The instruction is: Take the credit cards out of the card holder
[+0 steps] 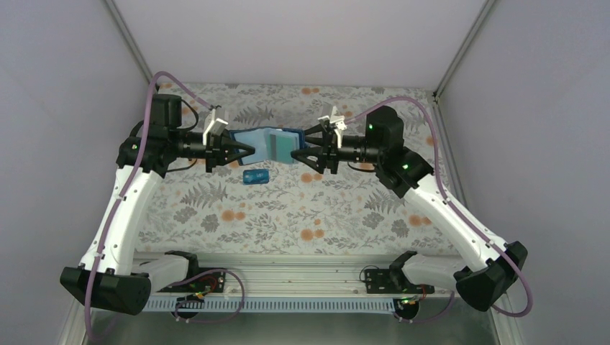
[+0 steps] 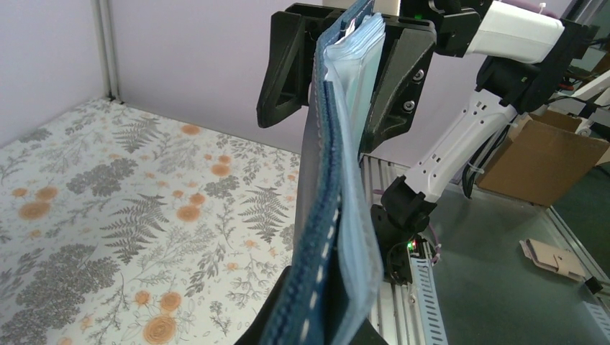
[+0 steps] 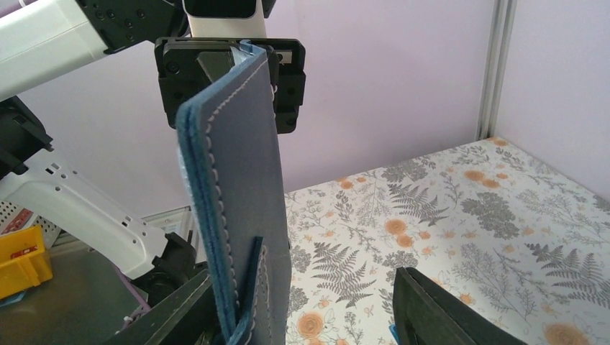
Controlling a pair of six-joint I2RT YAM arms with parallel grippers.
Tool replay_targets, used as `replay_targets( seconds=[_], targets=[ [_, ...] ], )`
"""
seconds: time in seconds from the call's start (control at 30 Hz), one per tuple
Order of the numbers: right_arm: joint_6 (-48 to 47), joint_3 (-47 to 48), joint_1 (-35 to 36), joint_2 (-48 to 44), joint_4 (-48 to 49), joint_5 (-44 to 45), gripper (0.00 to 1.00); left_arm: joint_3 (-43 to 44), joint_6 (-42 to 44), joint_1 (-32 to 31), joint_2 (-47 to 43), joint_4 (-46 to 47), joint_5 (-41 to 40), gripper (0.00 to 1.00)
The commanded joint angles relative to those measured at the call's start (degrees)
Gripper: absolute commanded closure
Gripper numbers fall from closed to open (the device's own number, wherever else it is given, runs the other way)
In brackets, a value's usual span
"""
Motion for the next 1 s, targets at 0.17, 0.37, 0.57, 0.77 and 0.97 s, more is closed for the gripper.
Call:
replay_targets(
  seconds=[0.17,0.37,0.57,0.77,0.97],
  targets=[
    [-1.8,2.1,-1.1,-1.5,-2.3,1.7,0.39,0.2,1.5,0.2,-0.6,0.2,2.3,0.98],
    [-2.7,2.0,-2.0,-1.9,-3.2,1.8,0.37,0.0,2.0,0.2,-0.7,-0.2,2.2,0.98],
    [-2.1,2.5,-2.2,-0.9,-3.3,0.9,0.37,0.0,1.9,0.2,-0.5,-0.1,2.2,0.98],
    [-1.8,2.7,-2.2,-0.2,-3.2,0.9,0.36,-0.1,2.0,0.2,-0.4,-0.2,2.3,0.98],
    [-1.9,3.0,-2.2,0.1,-3.7,2.3,0.35,0.1,2.3,0.2,-0.4,-0.5,2.3,0.98]
  ],
)
